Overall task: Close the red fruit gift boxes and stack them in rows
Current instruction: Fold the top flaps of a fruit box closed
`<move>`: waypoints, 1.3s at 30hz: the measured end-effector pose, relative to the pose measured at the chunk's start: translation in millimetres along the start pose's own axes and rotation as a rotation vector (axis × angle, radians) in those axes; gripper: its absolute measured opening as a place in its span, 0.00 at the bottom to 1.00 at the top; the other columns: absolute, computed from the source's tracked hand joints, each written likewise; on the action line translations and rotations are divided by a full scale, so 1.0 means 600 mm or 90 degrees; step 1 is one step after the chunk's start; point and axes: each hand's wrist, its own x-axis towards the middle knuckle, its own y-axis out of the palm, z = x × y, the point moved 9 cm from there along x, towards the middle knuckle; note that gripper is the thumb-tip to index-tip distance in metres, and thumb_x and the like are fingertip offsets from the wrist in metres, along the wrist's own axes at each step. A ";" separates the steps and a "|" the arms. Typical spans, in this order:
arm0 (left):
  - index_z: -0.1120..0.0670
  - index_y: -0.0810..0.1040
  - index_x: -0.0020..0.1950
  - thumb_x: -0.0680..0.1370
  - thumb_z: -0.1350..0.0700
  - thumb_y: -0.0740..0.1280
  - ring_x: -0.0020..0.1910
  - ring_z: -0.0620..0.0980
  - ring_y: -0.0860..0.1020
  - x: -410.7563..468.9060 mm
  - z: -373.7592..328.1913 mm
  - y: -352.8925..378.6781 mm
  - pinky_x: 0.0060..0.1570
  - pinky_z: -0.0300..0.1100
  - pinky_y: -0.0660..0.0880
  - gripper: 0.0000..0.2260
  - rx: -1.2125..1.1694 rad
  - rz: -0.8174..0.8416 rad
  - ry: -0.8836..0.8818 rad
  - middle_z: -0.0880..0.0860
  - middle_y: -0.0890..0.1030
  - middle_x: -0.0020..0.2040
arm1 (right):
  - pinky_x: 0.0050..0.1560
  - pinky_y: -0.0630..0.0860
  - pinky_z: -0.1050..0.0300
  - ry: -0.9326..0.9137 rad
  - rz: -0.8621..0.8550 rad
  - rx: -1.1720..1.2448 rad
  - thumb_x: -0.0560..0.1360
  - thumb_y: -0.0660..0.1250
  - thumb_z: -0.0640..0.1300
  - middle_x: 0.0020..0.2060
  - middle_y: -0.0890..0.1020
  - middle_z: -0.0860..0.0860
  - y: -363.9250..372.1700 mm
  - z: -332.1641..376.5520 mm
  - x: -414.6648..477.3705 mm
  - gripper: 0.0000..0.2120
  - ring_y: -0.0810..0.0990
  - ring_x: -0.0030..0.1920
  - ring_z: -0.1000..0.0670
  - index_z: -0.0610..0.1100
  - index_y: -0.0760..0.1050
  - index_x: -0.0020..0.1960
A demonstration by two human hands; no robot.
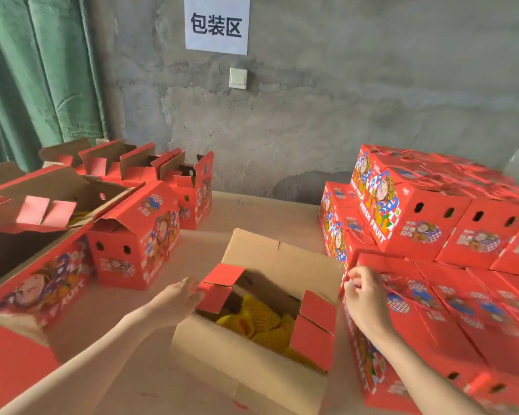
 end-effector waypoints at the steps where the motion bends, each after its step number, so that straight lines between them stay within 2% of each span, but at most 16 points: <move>1: 0.56 0.67 0.70 0.82 0.54 0.56 0.59 0.55 0.74 0.008 0.007 0.011 0.48 0.40 0.68 0.17 -0.028 -0.009 -0.017 0.57 0.75 0.64 | 0.48 0.70 0.57 0.031 0.037 0.025 0.73 0.65 0.29 0.47 0.78 0.43 0.007 -0.022 -0.024 0.08 0.78 0.50 0.41 0.36 0.75 0.51; 4: 0.49 0.61 0.75 0.82 0.54 0.55 0.57 0.54 0.74 0.024 0.026 0.038 0.46 0.38 0.67 0.20 -0.078 -0.026 -0.056 0.55 0.73 0.67 | 0.47 0.66 0.69 0.073 0.230 0.053 0.78 0.60 0.35 0.58 0.76 0.56 0.062 -0.061 -0.100 0.18 0.79 0.53 0.51 0.48 0.72 0.65; 7: 0.48 0.64 0.74 0.81 0.56 0.56 0.57 0.54 0.75 0.030 0.032 0.043 0.46 0.39 0.68 0.20 -0.081 -0.072 -0.064 0.55 0.77 0.63 | 0.34 0.69 0.63 0.075 0.307 0.044 0.79 0.55 0.34 0.59 0.71 0.66 0.084 -0.073 -0.128 0.29 0.76 0.33 0.51 0.64 0.59 0.69; 13: 0.46 0.65 0.73 0.79 0.56 0.58 0.47 0.54 0.78 -0.016 0.030 0.046 0.43 0.41 0.73 0.22 -0.050 -0.144 -0.073 0.55 0.81 0.53 | 0.31 0.63 0.53 0.085 0.380 0.063 0.80 0.52 0.34 0.65 0.73 0.38 0.100 -0.092 -0.114 0.30 0.63 0.28 0.48 0.63 0.57 0.73; 15: 0.44 0.57 0.76 0.79 0.55 0.59 0.37 0.52 0.78 -0.041 0.029 0.051 0.36 0.41 0.72 0.26 -0.036 -0.142 -0.070 0.54 0.82 0.45 | 0.33 0.65 0.57 0.056 0.366 0.066 0.79 0.52 0.32 0.67 0.72 0.40 0.105 -0.080 -0.102 0.31 0.65 0.27 0.52 0.62 0.58 0.71; 16: 0.42 0.52 0.76 0.78 0.55 0.60 0.31 0.49 0.76 -0.052 0.027 0.054 0.31 0.40 0.70 0.29 -0.037 -0.133 -0.063 0.53 0.81 0.39 | 0.37 0.69 0.63 0.031 0.345 0.074 0.78 0.52 0.30 0.69 0.71 0.45 0.105 -0.068 -0.095 0.31 0.70 0.30 0.57 0.61 0.59 0.70; 18: 0.38 0.50 0.76 0.78 0.55 0.60 0.24 0.44 0.72 -0.071 0.024 0.056 0.24 0.34 0.66 0.31 -0.044 -0.109 -0.045 0.50 0.78 0.31 | 0.58 0.67 0.72 -0.027 0.309 0.079 0.77 0.52 0.25 0.72 0.67 0.49 0.104 -0.046 -0.083 0.31 0.76 0.57 0.60 0.54 0.63 0.70; 20: 0.40 0.56 0.76 0.78 0.54 0.61 0.20 0.43 0.69 -0.084 0.027 0.054 0.21 0.30 0.63 0.28 -0.063 -0.099 -0.037 0.49 0.77 0.30 | 0.68 0.56 0.73 -0.063 0.330 0.087 0.74 0.52 0.21 0.74 0.62 0.49 0.108 -0.043 -0.084 0.32 0.60 0.71 0.60 0.48 0.67 0.69; 22: 0.42 0.59 0.75 0.79 0.52 0.61 0.19 0.42 0.69 -0.094 0.030 0.051 0.22 0.30 0.65 0.25 -0.085 -0.101 -0.031 0.49 0.77 0.31 | 0.66 0.60 0.74 -0.109 0.416 0.059 0.69 0.54 0.19 0.76 0.54 0.57 0.113 -0.047 -0.098 0.40 0.53 0.72 0.64 0.53 0.63 0.71; 25: 0.41 0.61 0.74 0.80 0.49 0.61 0.22 0.42 0.70 -0.094 0.034 0.050 0.25 0.29 0.67 0.23 -0.099 -0.091 -0.034 0.48 0.75 0.32 | 0.47 0.72 0.72 -0.169 0.561 -0.037 0.62 0.62 0.27 0.72 0.42 0.72 0.107 -0.054 -0.121 0.51 0.48 0.69 0.73 0.63 0.49 0.74; 27: 0.38 0.62 0.72 0.81 0.48 0.59 0.26 0.43 0.72 -0.090 0.040 0.048 0.26 0.28 0.70 0.20 -0.127 -0.072 -0.046 0.46 0.72 0.34 | 0.53 0.62 0.81 -0.202 0.632 -0.080 0.63 0.68 0.38 0.70 0.38 0.75 0.106 -0.053 -0.123 0.52 0.43 0.67 0.76 0.64 0.43 0.75; 29: 0.34 0.64 0.69 0.81 0.49 0.57 0.26 0.44 0.74 -0.090 0.051 0.048 0.26 0.32 0.73 0.17 -0.191 -0.052 -0.064 0.48 0.72 0.33 | 0.53 0.41 0.88 -0.218 0.670 -0.127 0.64 0.71 0.45 0.69 0.36 0.75 0.108 -0.053 -0.117 0.51 0.39 0.65 0.79 0.63 0.40 0.74; 32: 0.32 0.66 0.64 0.82 0.50 0.55 0.26 0.44 0.73 -0.091 0.061 0.051 0.26 0.34 0.73 0.15 -0.259 -0.046 -0.063 0.49 0.72 0.33 | 0.48 0.35 0.88 -0.206 0.676 -0.130 0.69 0.71 0.46 0.70 0.38 0.72 0.107 -0.059 -0.102 0.46 0.39 0.65 0.79 0.61 0.43 0.75; 35: 0.37 0.71 0.65 0.83 0.56 0.54 0.32 0.47 0.77 -0.088 0.067 0.052 0.33 0.39 0.75 0.17 -0.316 -0.054 -0.070 0.48 0.77 0.37 | 0.54 0.46 0.87 -0.203 0.673 -0.077 0.65 0.69 0.68 0.70 0.52 0.75 0.098 -0.041 -0.099 0.38 0.54 0.68 0.74 0.66 0.58 0.71; 37: 0.38 0.73 0.61 0.82 0.59 0.51 0.36 0.51 0.83 -0.087 0.070 0.063 0.35 0.43 0.79 0.19 -0.378 -0.025 -0.100 0.52 0.84 0.40 | 0.45 0.64 0.80 -0.208 0.601 -0.072 0.56 0.61 0.80 0.49 0.75 0.77 0.088 -0.029 -0.097 0.29 0.72 0.49 0.75 0.64 0.77 0.49; 39: 0.42 0.74 0.57 0.82 0.61 0.51 0.33 0.50 0.82 -0.086 0.070 0.064 0.36 0.44 0.79 0.17 -0.384 -0.039 -0.104 0.50 0.84 0.35 | 0.40 0.67 0.70 -0.171 0.482 -0.069 0.61 0.57 0.79 0.33 0.81 0.61 0.076 -0.032 -0.087 0.33 0.78 0.46 0.59 0.47 0.74 0.36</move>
